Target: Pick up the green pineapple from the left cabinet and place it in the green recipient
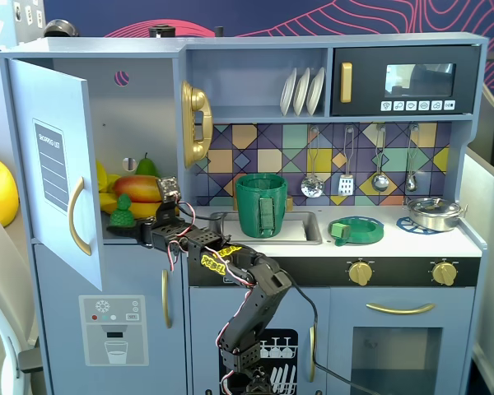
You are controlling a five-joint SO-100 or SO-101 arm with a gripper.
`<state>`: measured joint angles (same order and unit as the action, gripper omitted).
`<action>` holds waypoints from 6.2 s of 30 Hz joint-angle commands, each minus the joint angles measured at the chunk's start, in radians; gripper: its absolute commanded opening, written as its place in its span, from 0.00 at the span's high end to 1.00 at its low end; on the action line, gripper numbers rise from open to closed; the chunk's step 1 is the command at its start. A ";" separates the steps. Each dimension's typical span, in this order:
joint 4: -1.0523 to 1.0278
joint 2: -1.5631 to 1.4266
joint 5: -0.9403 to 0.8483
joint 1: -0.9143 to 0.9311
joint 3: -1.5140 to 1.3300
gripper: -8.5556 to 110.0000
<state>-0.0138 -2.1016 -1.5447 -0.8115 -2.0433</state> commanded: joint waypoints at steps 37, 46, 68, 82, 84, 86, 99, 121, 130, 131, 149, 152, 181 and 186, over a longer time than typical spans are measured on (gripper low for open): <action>0.224 0.448 -0.121 0.066 0.393 0.56; 0.218 0.588 -0.117 0.072 0.549 0.57; 0.034 0.334 -0.382 0.015 0.456 0.93; -0.313 -0.268 -0.522 0.204 0.255 0.93; -0.377 -0.304 -0.494 0.258 0.268 0.93; -0.419 -0.328 -0.471 0.313 0.291 0.93; -0.543 -0.152 -0.276 0.808 0.589 0.93; -0.466 0.492 -0.216 0.802 1.077 0.93; -0.509 0.517 -0.155 0.813 1.092 0.66; -0.508 0.517 -0.155 0.813 1.092 0.66; -0.445 0.250 -0.144 0.813 0.831 0.51; -0.417 0.061 -0.153 0.811 0.652 0.50; -1.089 -1.074 -0.003 0.859 -0.620 0.93; -1.204 -1.074 -0.034 0.873 -0.795 0.93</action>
<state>-1.1490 -3.1692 -1.5647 0.0583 -2.7642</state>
